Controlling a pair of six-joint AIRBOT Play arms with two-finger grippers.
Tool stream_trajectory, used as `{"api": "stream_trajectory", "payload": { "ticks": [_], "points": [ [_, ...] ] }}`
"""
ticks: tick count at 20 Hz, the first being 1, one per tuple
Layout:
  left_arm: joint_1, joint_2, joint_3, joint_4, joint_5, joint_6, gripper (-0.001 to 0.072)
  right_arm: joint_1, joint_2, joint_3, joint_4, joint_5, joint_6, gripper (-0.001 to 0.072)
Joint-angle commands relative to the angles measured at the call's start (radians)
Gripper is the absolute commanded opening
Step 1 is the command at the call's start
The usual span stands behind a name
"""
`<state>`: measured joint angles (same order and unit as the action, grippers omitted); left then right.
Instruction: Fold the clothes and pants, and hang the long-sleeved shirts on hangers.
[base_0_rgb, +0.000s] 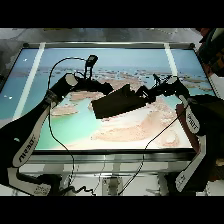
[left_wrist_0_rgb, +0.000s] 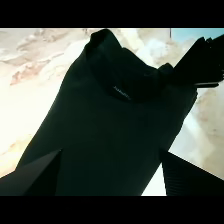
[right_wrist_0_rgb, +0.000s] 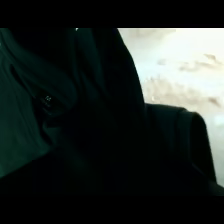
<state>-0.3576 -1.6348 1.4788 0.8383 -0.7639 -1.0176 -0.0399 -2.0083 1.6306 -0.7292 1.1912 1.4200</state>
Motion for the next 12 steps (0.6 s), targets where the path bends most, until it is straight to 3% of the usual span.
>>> {"api": "stream_trajectory", "payload": {
  "ticks": [1,4,5,7,8,9,12],
  "points": [
    [0.008,0.0,0.0,0.045,-0.027,0.0,0.0701,0.02,-0.056,0.0,0.148,0.1,-0.061,0.0699],
    [0.009,-0.005,0.0,0.046,-0.027,0.0,0.0702,0.071,-0.059,0.001,0.183,0.167,-0.208,0.0688],
    [0.009,-0.004,0.0,0.046,-0.027,0.0,0.0702,0.093,-0.058,0.001,0.182,0.165,-0.251,0.0654],
    [0.01,-0.003,0.0,0.06,-0.027,0.0,0.0702,0.14,-0.058,0.0,0.172,0.133,-0.297,0.022],
    [0.011,0.0,0.0,0.06,-0.027,0.0,0.0702,0.158,-0.057,0.001,0.172,0.103,-0.297,0.0164],
    [0.016,0.006,0.0,0.061,-0.027,0.0,0.0702,0.173,-0.055,0.003,0.173,0.077,-0.296,0.0023],
    [0.037,0.056,0.0,0.061,-0.045,0.0,0.0702,0.183,-0.027,0.035,0.172,0.063,-0.296,0.001]
  ]
}}
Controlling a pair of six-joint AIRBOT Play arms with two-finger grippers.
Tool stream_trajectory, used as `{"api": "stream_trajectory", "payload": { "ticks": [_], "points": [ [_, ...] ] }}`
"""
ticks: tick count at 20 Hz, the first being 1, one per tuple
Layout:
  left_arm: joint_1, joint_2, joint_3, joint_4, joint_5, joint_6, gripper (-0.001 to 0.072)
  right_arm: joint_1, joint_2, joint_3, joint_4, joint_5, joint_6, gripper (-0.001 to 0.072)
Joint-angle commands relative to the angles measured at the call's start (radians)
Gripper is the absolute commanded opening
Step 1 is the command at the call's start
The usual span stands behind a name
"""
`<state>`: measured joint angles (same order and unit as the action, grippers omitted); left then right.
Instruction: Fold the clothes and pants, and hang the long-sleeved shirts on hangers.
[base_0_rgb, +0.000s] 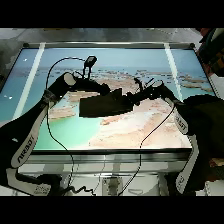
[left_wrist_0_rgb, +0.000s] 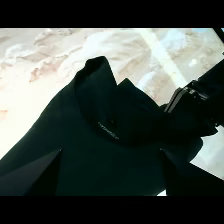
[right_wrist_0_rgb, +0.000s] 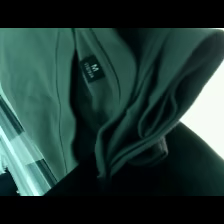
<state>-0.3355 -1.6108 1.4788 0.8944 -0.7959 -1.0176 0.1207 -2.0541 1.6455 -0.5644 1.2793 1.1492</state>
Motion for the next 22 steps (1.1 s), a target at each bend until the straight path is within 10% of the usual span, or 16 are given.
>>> {"api": "stream_trajectory", "payload": {
  "ticks": [1,12,22],
  "points": [
    [0.026,0.058,0.0,0.012,-0.022,0.0,0.0702,0.014,0.047,0.03,0.002,-0.027,-0.025,0.001],
    [0.159,0.42,0.0,0.213,-0.043,0.0,0.0701,-0.358,0.693,0.048,-0.516,0.124,0.375,0.0009],
    [0.162,0.453,0.0,0.212,-0.043,0.0,0.0701,-0.907,1.102,0.047,-1.071,0.461,0.459,0.0009]
  ]
}}
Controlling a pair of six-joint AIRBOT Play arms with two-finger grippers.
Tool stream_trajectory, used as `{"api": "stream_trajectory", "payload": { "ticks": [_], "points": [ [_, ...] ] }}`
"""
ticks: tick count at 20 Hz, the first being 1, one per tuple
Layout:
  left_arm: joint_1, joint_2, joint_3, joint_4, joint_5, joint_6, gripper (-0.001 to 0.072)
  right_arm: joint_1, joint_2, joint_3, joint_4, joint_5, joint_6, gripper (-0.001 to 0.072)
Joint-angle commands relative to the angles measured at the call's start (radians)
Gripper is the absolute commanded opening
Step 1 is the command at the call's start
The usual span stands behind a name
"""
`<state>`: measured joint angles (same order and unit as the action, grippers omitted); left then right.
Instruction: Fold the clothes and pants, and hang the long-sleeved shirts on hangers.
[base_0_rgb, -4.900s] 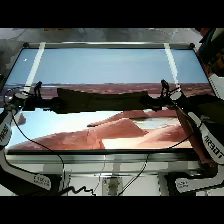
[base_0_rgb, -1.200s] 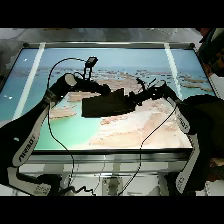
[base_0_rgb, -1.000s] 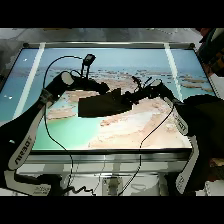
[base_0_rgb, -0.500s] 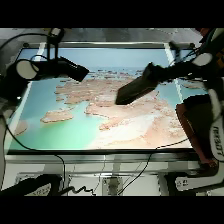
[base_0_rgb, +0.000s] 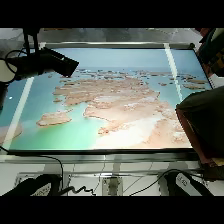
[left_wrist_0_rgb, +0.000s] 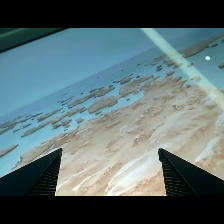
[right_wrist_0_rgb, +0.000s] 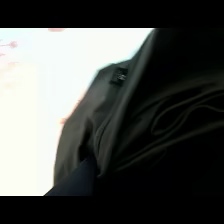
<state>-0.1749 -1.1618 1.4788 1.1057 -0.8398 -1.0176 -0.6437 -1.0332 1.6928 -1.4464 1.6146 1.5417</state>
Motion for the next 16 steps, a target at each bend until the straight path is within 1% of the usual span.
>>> {"api": "stream_trajectory", "payload": {
  "ticks": [1,3,5,6,8,9,11,12,13,14,15,16],
  "points": [
    [0.001,0.004,0.0,0.001,0.001,0.0,0.0701,-0.192,0.096,0.0,-0.235,0.132,0.108,0.0009],
    [0.001,0.004,0.0,0.002,0.001,0.0,0.0701,-0.281,0.117,-0.001,-0.308,0.13,0.121,0.0009],
    [0.001,0.004,0.0,0.001,0.001,0.0,0.0701,-0.363,0.121,-0.001,-0.314,0.125,0.121,0.0011],
    [0.001,0.004,0.0,0.001,0.001,0.0,0.0701,-0.39,0.119,-0.001,-0.304,0.121,0.122,0.0091],
    [0.001,0.004,0.0,0.002,0.001,0.0,0.0701,-0.405,0.114,-0.001,-0.293,0.125,0.124,0.0572],
    [0.001,0.004,0.0,0.001,0.001,0.0,0.0701,-0.405,0.114,-0.002,-0.26,0.124,0.124,0.0585],
    [0.001,0.004,0.0,0.001,0.001,0.0,0.0701,-0.404,0.114,-0.025,-0.158,0.13,0.101,0.0574],
    [0.001,0.004,0.0,0.001,0.001,0.0,0.0701,-0.403,0.114,-0.045,-0.096,0.133,0.081,0.0487],
    [0.001,0.004,0.0,0.001,0.001,0.0,0.0701,-0.392,0.114,-0.068,-0.039,0.141,0.072,0.0358],
    [0.001,0.004,0.0,0.001,0.001,0.0,0.0701,-0.366,0.114,-0.092,-0.002,0.153,0.06,0.0218],
    [0.001,0.004,0.0,0.001,0.001,0.0,0.0701,-0.324,0.115,-0.115,0.007,0.167,0.057,0.0037],
    [0.001,0.004,0.0,0.001,0.001,0.0,0.0701,-0.273,0.115,-0.133,0.002,0.18,0.052,0.001]
  ]
}}
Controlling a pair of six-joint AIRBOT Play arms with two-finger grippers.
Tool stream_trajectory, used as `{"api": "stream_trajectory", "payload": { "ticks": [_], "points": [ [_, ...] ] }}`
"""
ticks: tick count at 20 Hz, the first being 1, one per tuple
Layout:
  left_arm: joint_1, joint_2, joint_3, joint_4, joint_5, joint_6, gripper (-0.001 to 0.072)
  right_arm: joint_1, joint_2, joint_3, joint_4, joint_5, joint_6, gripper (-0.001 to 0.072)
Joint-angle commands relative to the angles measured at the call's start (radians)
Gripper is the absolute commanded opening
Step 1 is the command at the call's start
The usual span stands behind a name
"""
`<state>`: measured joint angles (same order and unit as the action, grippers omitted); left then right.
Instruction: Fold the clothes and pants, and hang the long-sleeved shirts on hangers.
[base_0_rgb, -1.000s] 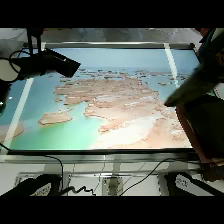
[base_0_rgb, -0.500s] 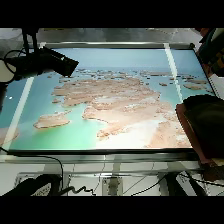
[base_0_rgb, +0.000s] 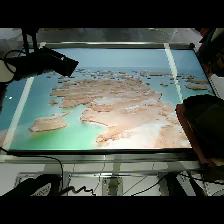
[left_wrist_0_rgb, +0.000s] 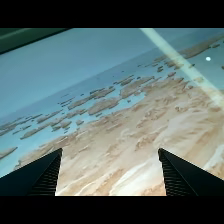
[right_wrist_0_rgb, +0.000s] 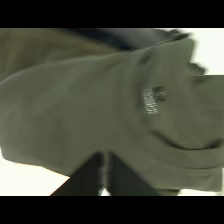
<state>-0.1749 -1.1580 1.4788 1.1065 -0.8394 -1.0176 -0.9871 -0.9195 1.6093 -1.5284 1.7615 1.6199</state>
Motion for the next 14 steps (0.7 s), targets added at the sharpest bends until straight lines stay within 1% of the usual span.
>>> {"api": "stream_trajectory", "payload": {
  "ticks": [1,5,8,10,12,14],
  "points": [
    [0.001,0.0,0.0,0.0,0.0,0.0,0.0701,0.134,0.001,-0.064,0.084,0.043,-0.028,0.001],
    [0.001,0.0,0.0,0.0,0.0,0.0,0.0701,0.444,0.002,-0.077,0.068,0.037,-0.027,0.0009],
    [0.001,0.0,0.0,0.0,0.001,0.0,0.0701,0.705,0.001,-0.077,-0.033,-0.016,0.033,0.0008],
    [0.001,0.0,0.0,0.0,0.0,0.0,0.0701,0.846,0.001,-0.077,-0.1,-0.061,0.071,0.0008],
    [0.001,0.0,0.0,0.0,0.0,0.0,0.0701,0.94,0.001,-0.077,-0.13,-0.093,0.077,0.0009],
    [0.001,0.0,0.0,0.0,0.0,0.0,0.0701,0.985,0.001,-0.077,-0.11,-0.105,0.077,0.001]
  ]
}}
